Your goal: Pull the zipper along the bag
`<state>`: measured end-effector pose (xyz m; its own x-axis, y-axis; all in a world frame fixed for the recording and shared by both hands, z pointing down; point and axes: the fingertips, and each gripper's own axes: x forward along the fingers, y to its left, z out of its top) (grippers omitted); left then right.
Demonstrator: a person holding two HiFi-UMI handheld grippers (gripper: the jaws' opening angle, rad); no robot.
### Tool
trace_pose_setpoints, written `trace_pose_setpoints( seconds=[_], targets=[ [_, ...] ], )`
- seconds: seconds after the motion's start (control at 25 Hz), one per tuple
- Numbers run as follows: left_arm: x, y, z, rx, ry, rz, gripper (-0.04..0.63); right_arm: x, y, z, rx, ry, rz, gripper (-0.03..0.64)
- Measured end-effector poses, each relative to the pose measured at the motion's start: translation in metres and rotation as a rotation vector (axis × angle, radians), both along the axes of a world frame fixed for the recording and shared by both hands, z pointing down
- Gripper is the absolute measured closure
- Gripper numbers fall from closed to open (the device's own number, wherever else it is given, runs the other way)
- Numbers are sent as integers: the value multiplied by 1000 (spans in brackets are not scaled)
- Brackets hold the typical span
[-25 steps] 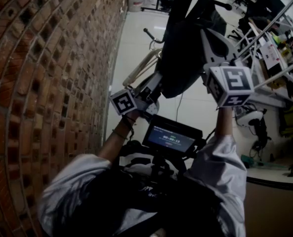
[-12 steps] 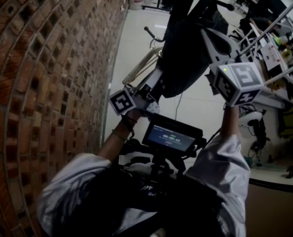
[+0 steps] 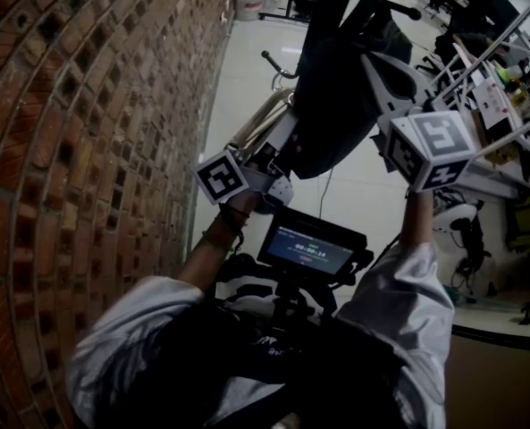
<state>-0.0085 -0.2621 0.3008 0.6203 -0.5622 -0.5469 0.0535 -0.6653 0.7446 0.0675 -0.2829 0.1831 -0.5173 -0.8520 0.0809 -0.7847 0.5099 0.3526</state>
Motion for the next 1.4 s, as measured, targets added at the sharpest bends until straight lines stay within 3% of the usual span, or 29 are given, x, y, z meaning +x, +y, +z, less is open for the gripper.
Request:
trace_pose_setpoints(
  seconds=[0.52,1.4],
  targets=[
    [-4,-2,-27,26,-27,-36,563,-5,-1,-3,-10,6,-27,620],
    [-2,-13,-72,28,42,-44,555,-17,-1,0,-93,-44,-111,620]
  ],
)
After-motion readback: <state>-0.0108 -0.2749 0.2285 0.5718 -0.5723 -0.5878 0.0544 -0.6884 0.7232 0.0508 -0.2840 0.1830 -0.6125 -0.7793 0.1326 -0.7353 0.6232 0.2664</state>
